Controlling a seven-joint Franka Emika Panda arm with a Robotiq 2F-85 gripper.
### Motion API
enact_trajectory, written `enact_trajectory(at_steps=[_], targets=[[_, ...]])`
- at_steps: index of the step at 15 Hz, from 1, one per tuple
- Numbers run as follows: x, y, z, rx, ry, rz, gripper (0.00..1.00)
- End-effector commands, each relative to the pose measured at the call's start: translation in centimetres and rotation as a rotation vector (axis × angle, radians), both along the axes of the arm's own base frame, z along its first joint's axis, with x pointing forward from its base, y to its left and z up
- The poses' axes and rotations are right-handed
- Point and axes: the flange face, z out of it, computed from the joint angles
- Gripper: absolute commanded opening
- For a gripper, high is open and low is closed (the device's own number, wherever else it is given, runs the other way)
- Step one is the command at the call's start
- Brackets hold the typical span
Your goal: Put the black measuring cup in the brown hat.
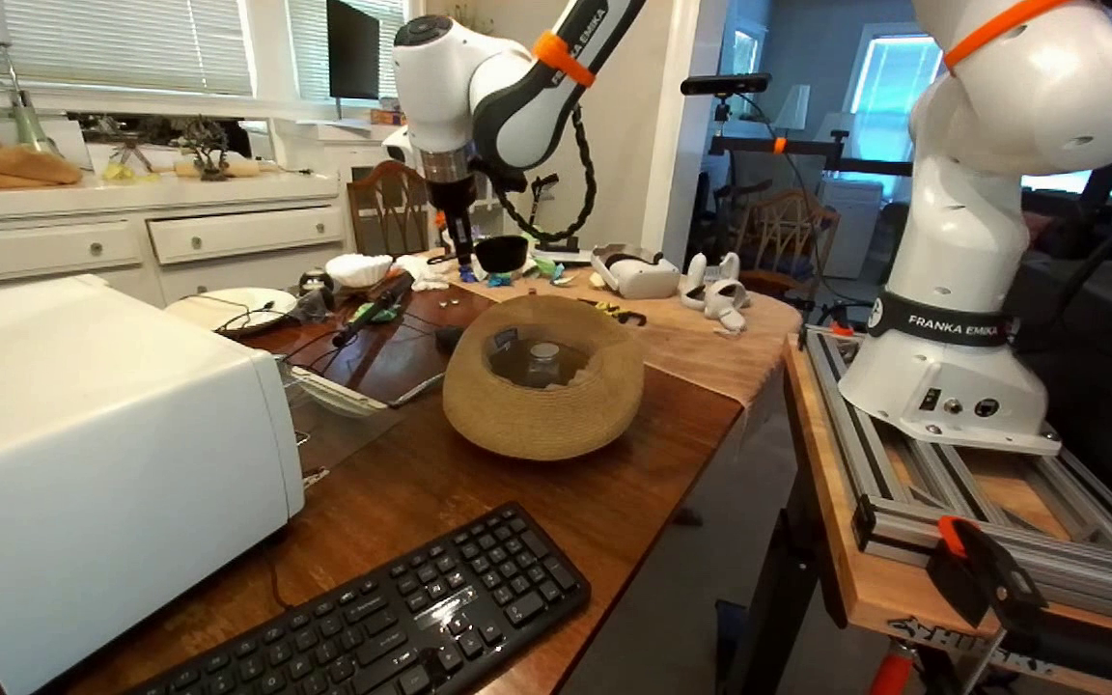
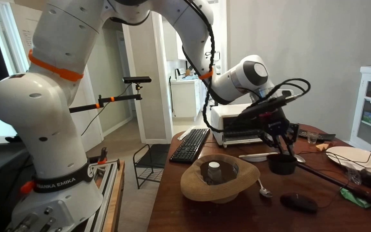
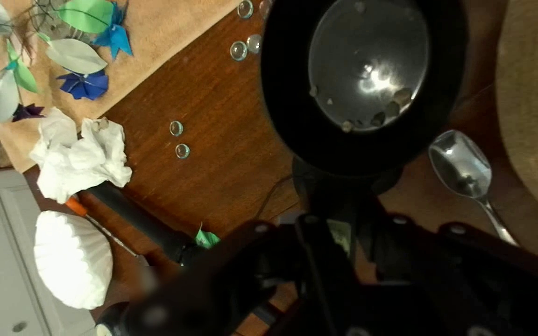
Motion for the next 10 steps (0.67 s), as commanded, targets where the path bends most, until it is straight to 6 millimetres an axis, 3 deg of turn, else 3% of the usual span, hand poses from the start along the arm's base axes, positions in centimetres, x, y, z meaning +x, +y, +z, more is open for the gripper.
enact_trajectory(at_steps=[1, 4, 7, 10], targets=[[-6.5, 3.8, 2.7, -0.046, -0.046, -0.026, 0.06], [-11.3, 7.8, 3.9, -0.055, -0.102, -0.033, 0.06], [-16.7, 11.8, 4.1, 0.006, -0.187, -0.057, 0.06], [-22.8, 14.6, 3.7, 0.019, -0.277, -0.084, 0.06]])
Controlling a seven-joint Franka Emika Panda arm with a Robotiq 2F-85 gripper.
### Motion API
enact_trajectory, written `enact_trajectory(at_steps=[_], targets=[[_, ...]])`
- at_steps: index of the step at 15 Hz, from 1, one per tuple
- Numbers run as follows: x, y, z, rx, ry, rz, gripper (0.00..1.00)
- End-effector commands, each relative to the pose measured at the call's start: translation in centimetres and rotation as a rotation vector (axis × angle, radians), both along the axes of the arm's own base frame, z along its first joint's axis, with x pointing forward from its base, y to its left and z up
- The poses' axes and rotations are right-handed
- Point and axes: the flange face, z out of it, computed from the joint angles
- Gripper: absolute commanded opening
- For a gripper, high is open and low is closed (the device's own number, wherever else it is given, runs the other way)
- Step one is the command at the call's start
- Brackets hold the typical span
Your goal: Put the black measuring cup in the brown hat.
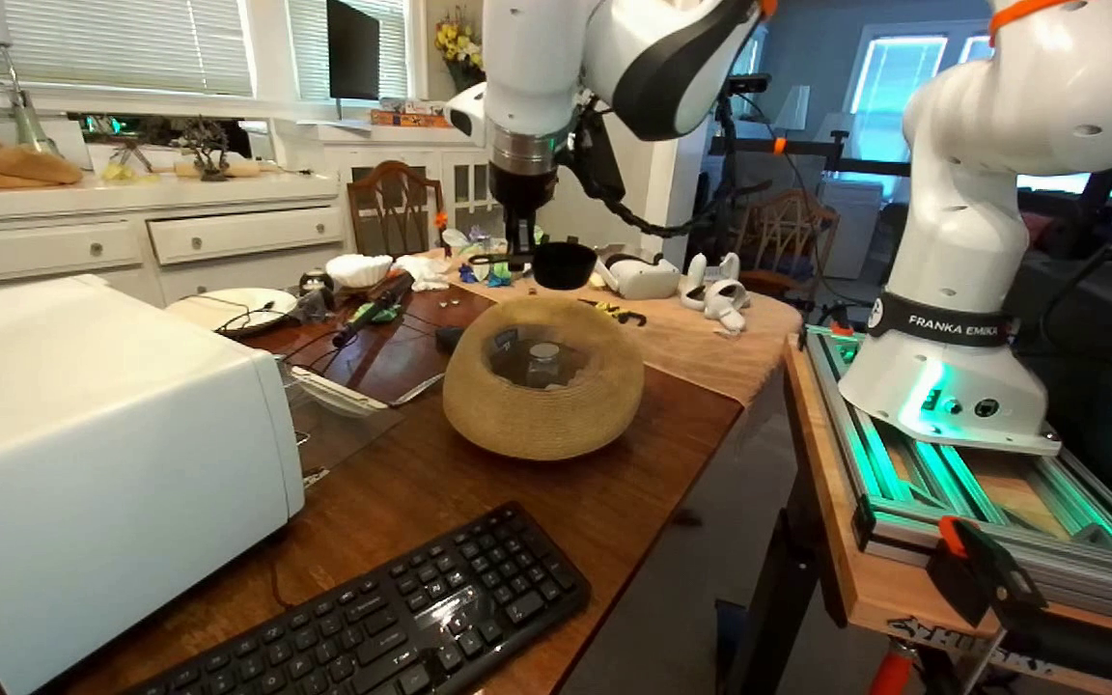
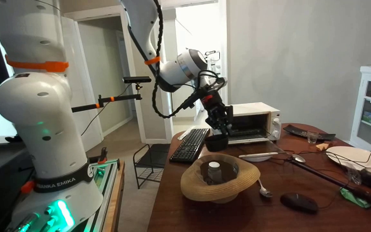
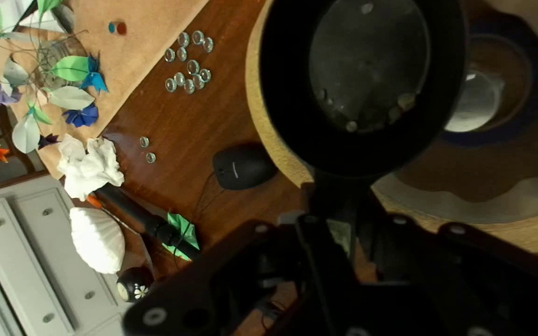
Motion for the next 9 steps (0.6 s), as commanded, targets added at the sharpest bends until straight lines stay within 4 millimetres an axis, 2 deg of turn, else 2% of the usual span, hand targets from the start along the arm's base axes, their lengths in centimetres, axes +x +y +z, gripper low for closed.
enact_trajectory(at_steps=[1, 3, 5, 6, 9], targets=[[-8.3, 1.8, -0.7, 0.024, -0.112, -0.011, 0.06], [-10.6, 2.0, -1.4, 0.043, -0.163, 0.012, 0.06], [-11.7, 1.3, -1.8, 0.058, -0.202, 0.04, 0.06], [-11.7, 0.8, -1.8, 0.063, -0.224, 0.055, 0.06], [-10.2, -1.3, -1.3, 0.081, -0.283, 0.098, 0.06]])
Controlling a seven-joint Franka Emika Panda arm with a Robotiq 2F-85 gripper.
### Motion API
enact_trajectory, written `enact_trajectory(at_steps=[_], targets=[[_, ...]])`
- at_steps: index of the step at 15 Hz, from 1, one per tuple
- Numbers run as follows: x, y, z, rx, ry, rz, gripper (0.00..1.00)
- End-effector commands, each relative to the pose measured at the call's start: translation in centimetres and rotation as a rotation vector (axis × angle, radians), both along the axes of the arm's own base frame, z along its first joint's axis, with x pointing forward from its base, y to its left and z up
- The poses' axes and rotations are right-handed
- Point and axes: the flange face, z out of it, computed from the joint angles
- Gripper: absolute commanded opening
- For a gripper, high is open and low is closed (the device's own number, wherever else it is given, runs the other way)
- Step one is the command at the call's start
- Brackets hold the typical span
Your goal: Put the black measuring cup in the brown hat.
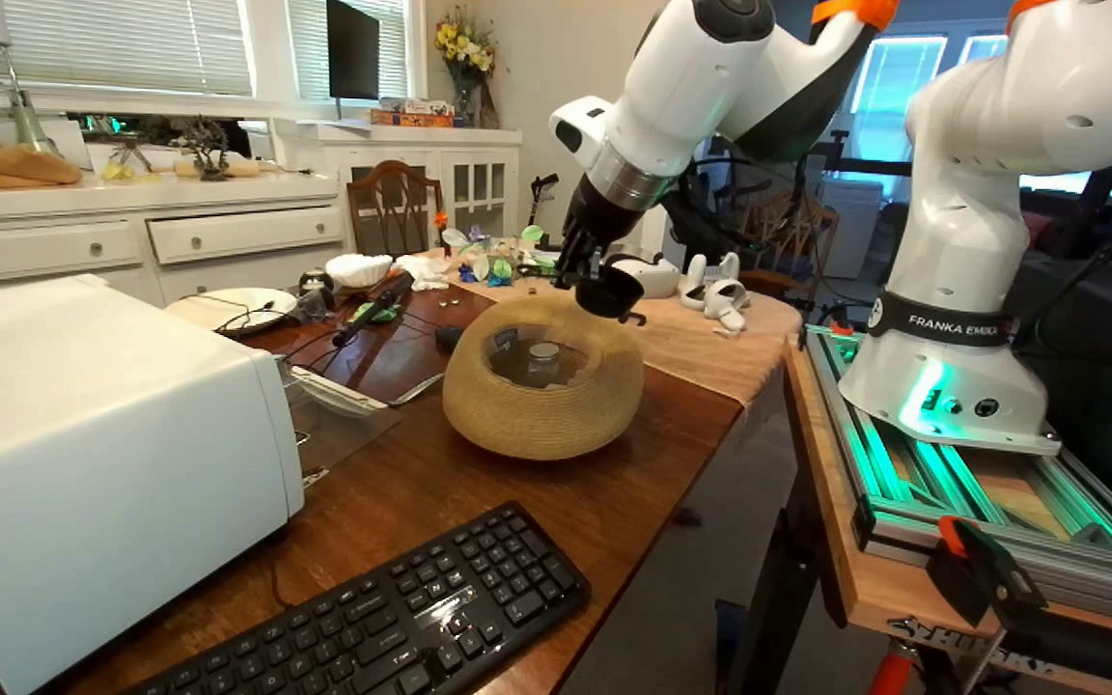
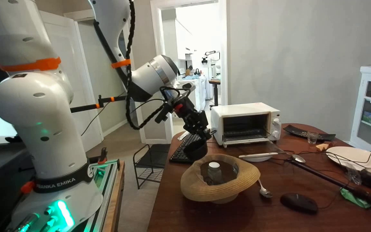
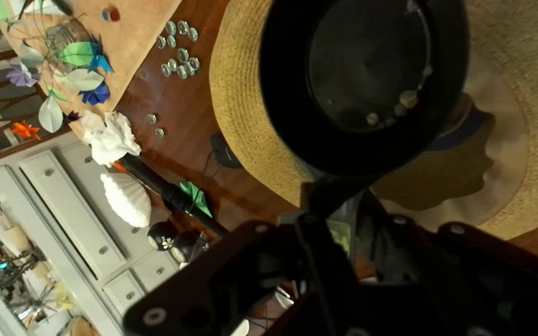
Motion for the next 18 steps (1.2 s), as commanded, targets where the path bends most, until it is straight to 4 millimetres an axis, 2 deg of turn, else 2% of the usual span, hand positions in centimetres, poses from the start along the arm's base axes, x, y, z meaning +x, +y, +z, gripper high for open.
enact_trajectory(at_steps=[1, 4, 8, 12, 18], targets=[[1.2, -2.8, 0.7, 0.038, -0.069, 0.045, 0.06], [2.9, -5.0, 0.6, 0.056, -0.082, 0.091, 0.06], [4.1, -7.2, 0.3, 0.082, -0.11, 0.139, 0.06], [4.7, -7.4, 0.0, 0.118, -0.225, 0.144, 0.06], [4.6, -7.2, -3.9, 0.238, -0.176, 0.112, 0.06]])
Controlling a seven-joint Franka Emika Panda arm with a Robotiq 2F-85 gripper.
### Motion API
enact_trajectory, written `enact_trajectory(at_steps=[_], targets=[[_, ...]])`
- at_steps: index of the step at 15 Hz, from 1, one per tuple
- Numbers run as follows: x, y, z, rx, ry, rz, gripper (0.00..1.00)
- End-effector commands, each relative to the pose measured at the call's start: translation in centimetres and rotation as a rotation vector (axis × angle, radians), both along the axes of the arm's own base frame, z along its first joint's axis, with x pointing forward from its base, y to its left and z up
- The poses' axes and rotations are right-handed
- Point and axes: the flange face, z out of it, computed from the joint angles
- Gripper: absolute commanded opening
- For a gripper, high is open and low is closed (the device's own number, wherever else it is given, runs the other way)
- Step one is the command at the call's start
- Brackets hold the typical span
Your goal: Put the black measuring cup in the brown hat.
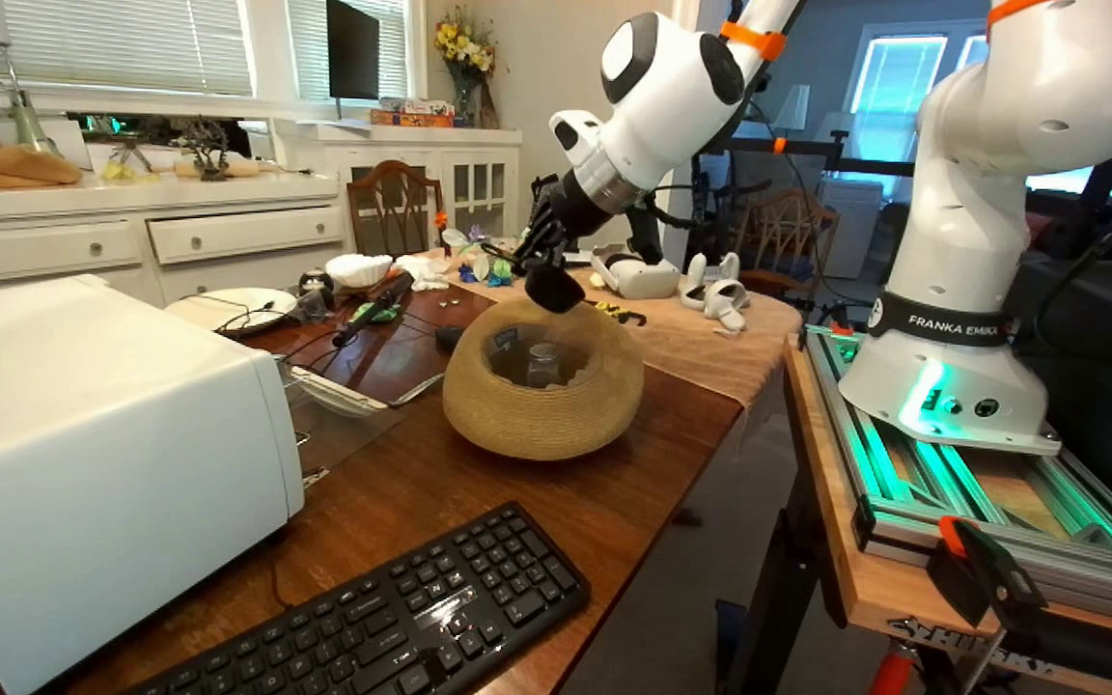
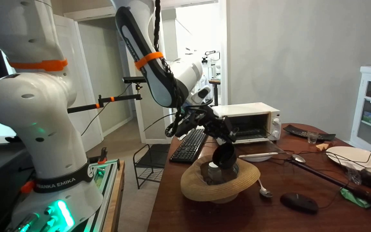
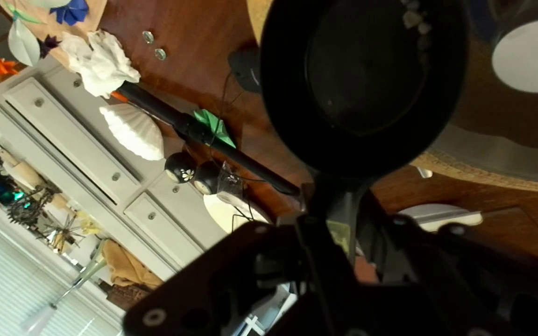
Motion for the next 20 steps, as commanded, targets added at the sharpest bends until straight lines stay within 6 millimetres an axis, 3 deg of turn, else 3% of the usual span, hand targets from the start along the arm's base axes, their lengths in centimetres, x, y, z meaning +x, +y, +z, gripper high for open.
enact_trajectory(at_steps=[1, 10, 19, 20], targets=[[0.6, 0.2, -2.8, 0.069, 0.071, 0.011, 0.06], [3.7, 0.3, -6.7, 0.096, 0.145, 0.021, 0.06], [3.1, 0.8, -8.1, 0.1, 0.184, 0.024, 0.06], [3.1, 0.9, -8.1, 0.1, 0.185, 0.026, 0.3]])
